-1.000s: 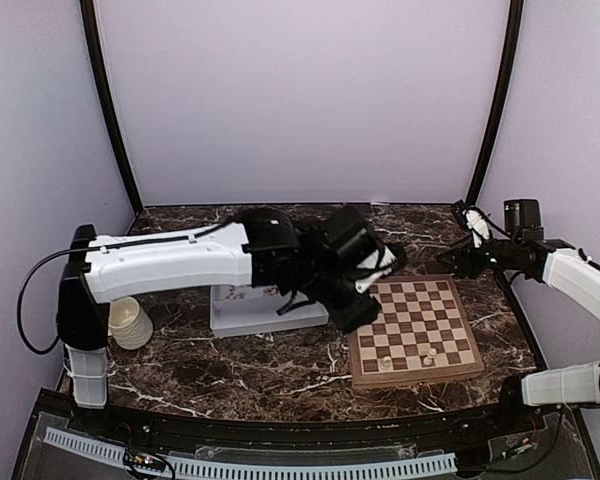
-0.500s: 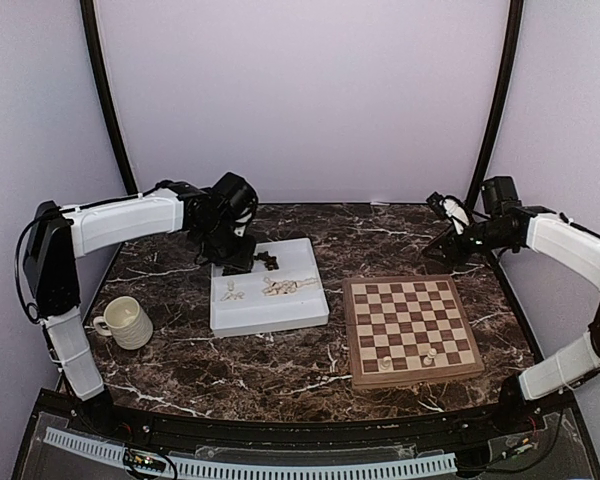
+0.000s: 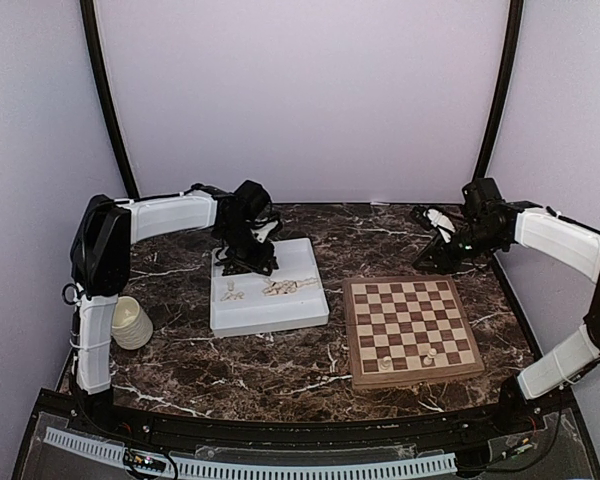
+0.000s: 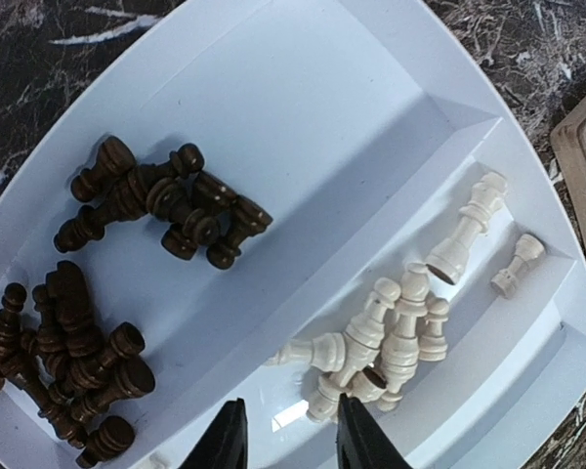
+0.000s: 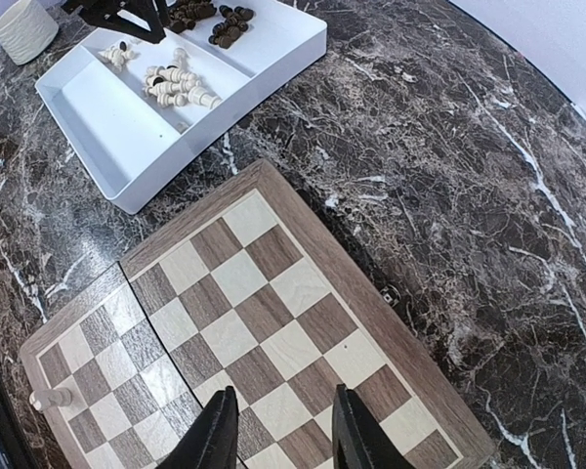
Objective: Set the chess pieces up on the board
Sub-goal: Pick up the chess pile from the storage box.
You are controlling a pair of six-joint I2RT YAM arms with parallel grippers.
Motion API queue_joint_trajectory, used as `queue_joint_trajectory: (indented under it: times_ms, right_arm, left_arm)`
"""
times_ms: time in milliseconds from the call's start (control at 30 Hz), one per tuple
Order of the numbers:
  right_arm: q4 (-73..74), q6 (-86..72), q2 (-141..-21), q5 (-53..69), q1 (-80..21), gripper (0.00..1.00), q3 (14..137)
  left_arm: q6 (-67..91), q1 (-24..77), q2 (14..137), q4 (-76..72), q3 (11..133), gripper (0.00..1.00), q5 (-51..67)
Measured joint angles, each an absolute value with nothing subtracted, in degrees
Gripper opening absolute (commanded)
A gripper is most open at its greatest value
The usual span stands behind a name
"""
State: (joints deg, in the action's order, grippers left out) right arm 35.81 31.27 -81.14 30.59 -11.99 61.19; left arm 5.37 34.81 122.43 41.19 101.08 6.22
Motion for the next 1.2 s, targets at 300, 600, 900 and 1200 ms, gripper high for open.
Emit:
queue_joint_trajectory:
  times_ms: [300, 600, 900, 1200]
  right_arm:
    - [36.1, 31.3, -83.4, 30.6, -12.1, 0.34, 61.3]
    - [36.1, 31.2, -84.1, 30.6, -12.4, 0.34, 61.3]
    - [36.5, 31.2, -85.3, 30.6, -13.7, 0.34, 63.4]
    - [37.1, 31.2, -89.2, 29.5, -20.1, 0.34, 68.1]
  left_arm:
    - [-1.4, 34.3, 125.6, 45.0, 101.5, 0.38, 8.1]
    - [-2.9, 34.3, 126.7, 45.1, 101.6, 0.41, 11.3]
    - [-3.6, 35.0, 127.0, 45.0, 101.4, 0.31, 9.3]
    - [-3.9, 36.6, 127.0, 43.5, 100.9, 0.23, 6.3]
